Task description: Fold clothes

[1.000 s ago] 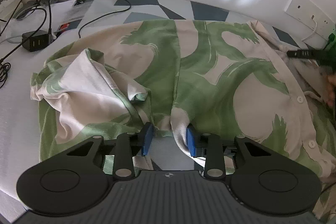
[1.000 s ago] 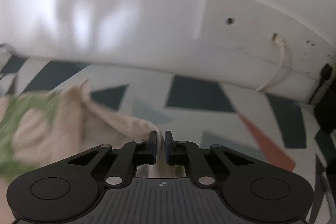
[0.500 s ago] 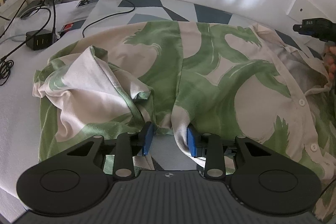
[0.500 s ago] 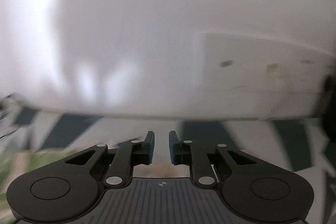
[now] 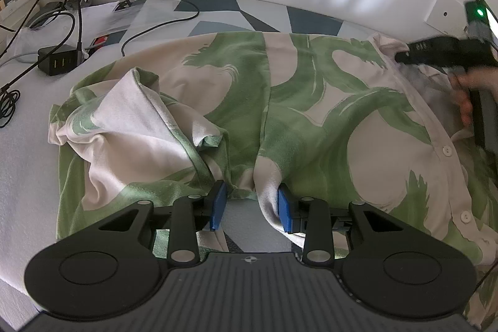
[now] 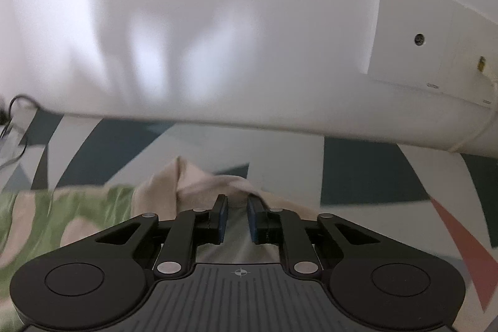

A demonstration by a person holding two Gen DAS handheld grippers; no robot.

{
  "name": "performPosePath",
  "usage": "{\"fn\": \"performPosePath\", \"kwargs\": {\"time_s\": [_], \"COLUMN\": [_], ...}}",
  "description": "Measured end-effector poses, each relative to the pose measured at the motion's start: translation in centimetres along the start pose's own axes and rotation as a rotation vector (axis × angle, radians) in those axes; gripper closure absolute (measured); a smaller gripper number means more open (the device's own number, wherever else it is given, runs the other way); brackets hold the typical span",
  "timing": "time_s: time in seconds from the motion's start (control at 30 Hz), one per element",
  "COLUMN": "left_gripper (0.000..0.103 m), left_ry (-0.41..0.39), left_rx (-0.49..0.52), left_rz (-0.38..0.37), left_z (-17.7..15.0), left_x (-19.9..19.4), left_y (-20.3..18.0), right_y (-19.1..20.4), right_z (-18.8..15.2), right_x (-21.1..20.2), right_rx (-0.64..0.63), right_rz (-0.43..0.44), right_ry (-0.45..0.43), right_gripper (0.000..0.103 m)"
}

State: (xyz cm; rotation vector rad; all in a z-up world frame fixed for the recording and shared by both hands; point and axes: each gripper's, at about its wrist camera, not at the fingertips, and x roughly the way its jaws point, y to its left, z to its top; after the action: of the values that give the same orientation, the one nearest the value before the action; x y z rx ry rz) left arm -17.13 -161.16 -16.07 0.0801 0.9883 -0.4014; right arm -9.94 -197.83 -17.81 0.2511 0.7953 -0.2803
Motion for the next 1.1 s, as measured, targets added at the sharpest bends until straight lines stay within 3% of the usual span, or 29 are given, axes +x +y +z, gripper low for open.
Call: {"fn": "performPosePath", "kwargs": {"time_s": [0.13,0.3,0.4,0.57,0.7,0.73,0.87,1.1], "left_gripper": [0.064,0.064,0.064,0.064,0.064,0.064,0.064,0.064], "left_ry": [0.002,0.004,0.006,0.011,0.016,0.016,0.019,0.017], "left_rx": [-0.005,-0.013,-0.017,-0.020,-0.023,-0.023,-0.021,-0.023], "left_rz": [-0.006,-0.014,-0.018,-0.018,-0.018,-0.018,-0.014,-0.012], "left_z": [0.0,0.0,0.0,0.1,0.2,0.2,0.3,0.2], "left_x": [0.0,0.0,0.0,0.0,0.0,0.0,0.1,0.1], "left_y": [0.0,0.1,0.2,0.2,0.2,0.2,0.1,0.0], "right_y": [-0.4,0.7,1.6,2.3,2.7,2.9,3.2,2.2], "right_z": [1.3,0.3,-1.1,-2.5,-3.1,-3.2,-3.2,-2.9], "right_x": [0.6,-1.8,-3.0,-3.0,-3.1,-3.1,-2.5,-2.2], "right_rx": [0.062,0.001,-0.038,-0.061,-0.074,-0.083,-0.111,-0.083], "right_rz": [-0.080,0.007,0.066,0.073,0.073,0.071,0.053,0.007], "right_ry": [-0.017,-0.027,0.009,0.073,0.075,0.075,0.075,0.057], "right_gripper": [0.086,0.084,0.078,0.077,0.076,0.076,0.095,0.101]}}
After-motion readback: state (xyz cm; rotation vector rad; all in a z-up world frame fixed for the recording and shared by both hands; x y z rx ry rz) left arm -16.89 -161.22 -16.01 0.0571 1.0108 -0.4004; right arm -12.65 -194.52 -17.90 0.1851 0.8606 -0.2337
